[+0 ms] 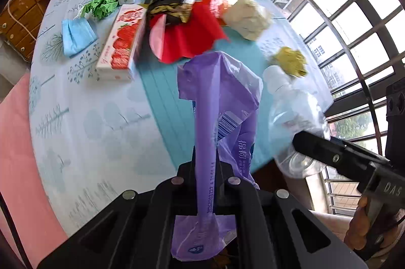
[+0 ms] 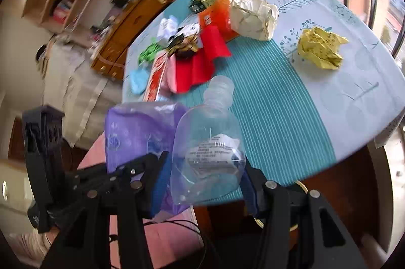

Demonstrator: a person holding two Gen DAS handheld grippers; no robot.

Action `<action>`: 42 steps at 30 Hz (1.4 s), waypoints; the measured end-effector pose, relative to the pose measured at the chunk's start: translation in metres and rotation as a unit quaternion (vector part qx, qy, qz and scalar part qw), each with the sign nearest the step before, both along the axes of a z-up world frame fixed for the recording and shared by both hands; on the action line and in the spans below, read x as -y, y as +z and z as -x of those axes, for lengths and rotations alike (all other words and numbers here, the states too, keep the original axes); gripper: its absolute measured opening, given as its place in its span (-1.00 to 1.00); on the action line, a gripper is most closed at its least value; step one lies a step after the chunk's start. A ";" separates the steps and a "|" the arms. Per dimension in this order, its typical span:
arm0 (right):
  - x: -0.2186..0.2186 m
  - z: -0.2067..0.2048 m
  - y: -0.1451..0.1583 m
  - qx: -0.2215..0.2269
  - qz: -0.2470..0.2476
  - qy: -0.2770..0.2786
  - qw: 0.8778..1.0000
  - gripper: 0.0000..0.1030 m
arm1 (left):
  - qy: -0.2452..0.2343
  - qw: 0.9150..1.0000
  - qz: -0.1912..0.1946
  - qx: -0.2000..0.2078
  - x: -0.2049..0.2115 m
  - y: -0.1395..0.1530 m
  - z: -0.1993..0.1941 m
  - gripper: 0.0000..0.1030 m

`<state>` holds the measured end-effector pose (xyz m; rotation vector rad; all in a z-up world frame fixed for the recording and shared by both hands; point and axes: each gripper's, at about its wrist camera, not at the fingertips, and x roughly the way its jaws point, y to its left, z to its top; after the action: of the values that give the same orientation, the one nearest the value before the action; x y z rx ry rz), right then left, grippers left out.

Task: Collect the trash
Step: 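Carry bag and bottle over the bin and open both tools to drop them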

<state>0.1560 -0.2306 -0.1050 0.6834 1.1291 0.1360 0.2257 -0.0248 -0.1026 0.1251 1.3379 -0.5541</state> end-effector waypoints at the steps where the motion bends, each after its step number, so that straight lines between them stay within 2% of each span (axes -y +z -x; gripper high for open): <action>1: 0.003 0.009 0.002 0.003 -0.003 0.010 1.000 0.00 | 0.004 1.000 0.001 0.002 0.004 0.003 0.011 -0.94; 10: 0.031 0.088 0.010 0.010 -0.005 0.108 0.994 0.00 | 0.064 0.998 -0.013 0.013 0.035 0.017 0.116 -0.94; 15: 0.043 0.122 -0.002 -0.003 -0.007 0.149 0.989 -0.01 | 0.106 0.994 -0.030 -0.001 0.040 0.002 0.163 -0.94; 21: 0.038 0.146 -0.035 -0.032 -0.005 0.181 0.983 -0.01 | 0.111 0.991 -0.074 -0.027 0.038 -0.029 0.197 -0.94; 25: 0.026 0.156 -0.077 -0.069 -0.002 0.188 0.980 -0.01 | 0.118 0.987 -0.097 -0.053 0.031 -0.070 0.206 -0.94; 31: -0.002 0.158 -0.162 -0.123 0.025 0.200 0.972 -0.01 | 0.126 0.981 -0.115 -0.092 0.015 -0.159 0.209 -0.94; 36: -0.030 0.151 -0.258 -0.160 0.057 0.215 0.962 0.00 | 0.130 0.979 -0.125 -0.094 0.006 -0.238 0.202 -0.93; 40: -0.046 0.144 -0.325 -0.177 0.076 0.211 0.958 0.00 | 0.119 0.981 -0.123 -0.086 0.005 -0.295 0.196 -0.93; 42: -0.050 0.139 -0.358 -0.190 0.088 0.204 0.956 0.00 | 0.107 0.982 -0.131 -0.083 0.006 -0.322 0.195 -0.80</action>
<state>0.0171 -0.1804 -0.4633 0.3143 1.6255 0.2583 0.0310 -0.0309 -0.4246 0.1506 1.5619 -0.2081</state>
